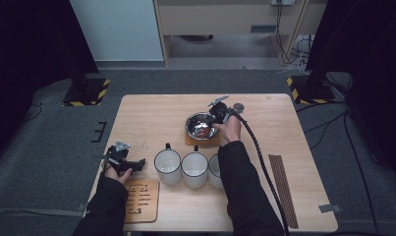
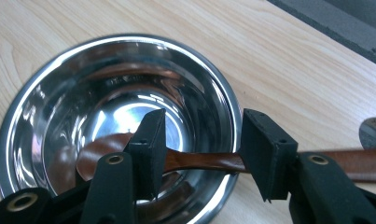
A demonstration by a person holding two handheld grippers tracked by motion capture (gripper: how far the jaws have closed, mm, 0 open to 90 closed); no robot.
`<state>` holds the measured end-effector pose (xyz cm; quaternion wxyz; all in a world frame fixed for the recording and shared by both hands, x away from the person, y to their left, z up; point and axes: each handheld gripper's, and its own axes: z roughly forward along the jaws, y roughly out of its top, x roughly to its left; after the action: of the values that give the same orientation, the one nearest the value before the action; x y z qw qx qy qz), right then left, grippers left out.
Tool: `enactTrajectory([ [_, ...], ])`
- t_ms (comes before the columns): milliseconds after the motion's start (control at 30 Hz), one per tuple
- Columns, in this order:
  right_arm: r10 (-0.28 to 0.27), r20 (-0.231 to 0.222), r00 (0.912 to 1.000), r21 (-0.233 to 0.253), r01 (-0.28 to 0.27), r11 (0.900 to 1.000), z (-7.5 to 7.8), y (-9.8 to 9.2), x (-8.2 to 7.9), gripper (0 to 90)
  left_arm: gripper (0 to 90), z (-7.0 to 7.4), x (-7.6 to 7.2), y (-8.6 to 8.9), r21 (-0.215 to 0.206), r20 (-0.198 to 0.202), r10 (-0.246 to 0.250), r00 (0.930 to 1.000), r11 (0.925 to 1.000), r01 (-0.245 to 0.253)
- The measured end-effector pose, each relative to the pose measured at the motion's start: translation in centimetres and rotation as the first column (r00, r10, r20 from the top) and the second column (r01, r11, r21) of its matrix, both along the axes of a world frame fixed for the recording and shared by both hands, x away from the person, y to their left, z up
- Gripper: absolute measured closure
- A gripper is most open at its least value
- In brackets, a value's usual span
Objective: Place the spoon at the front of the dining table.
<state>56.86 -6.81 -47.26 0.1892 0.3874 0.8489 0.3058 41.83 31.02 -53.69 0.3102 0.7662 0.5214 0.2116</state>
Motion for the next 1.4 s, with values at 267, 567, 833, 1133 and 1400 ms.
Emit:
enactTrajectory([
  [267,0.019,-0.003,0.9998,-0.032,-0.019,0.999,0.0,-0.7,-0.4,50.8,0.0,0.0,0.0,0.0,0.0,0.0,0.0,1.0,1.0,0.0],
  [567,0.04,-0.013,0.9991,-0.045,-0.04,0.998,-0.2,-0.9,-0.9,50.8,0.0,0.0,0.0,0.0,0.0,0.0,0.0,1.0,1.0,0.0],
  [833,0.032,-0.007,0.9995,-0.045,-0.033,0.998,-0.2,-0.8,-1.1,55.8,0.0,0.0,0.0,0.0,0.0,0.0,0.0,1.0,1.0,0.0],
  [1133,0.006,-0.008,0.9999,-0.037,-0.006,0.999,-0.4,-0.9,-1.2,56.9,0.0,0.0,0.0,0.0,0.0,0.0,0.0,1.0,1.0,0.0],
  [1400,-0.001,-0.003,1.0,0.002,0.001,1.0,0.1,-0.8,-1.3,54.9,0.0,0.0,0.0,0.0,0.0,0.0,0.0,1.0,1.0,0.0],
])
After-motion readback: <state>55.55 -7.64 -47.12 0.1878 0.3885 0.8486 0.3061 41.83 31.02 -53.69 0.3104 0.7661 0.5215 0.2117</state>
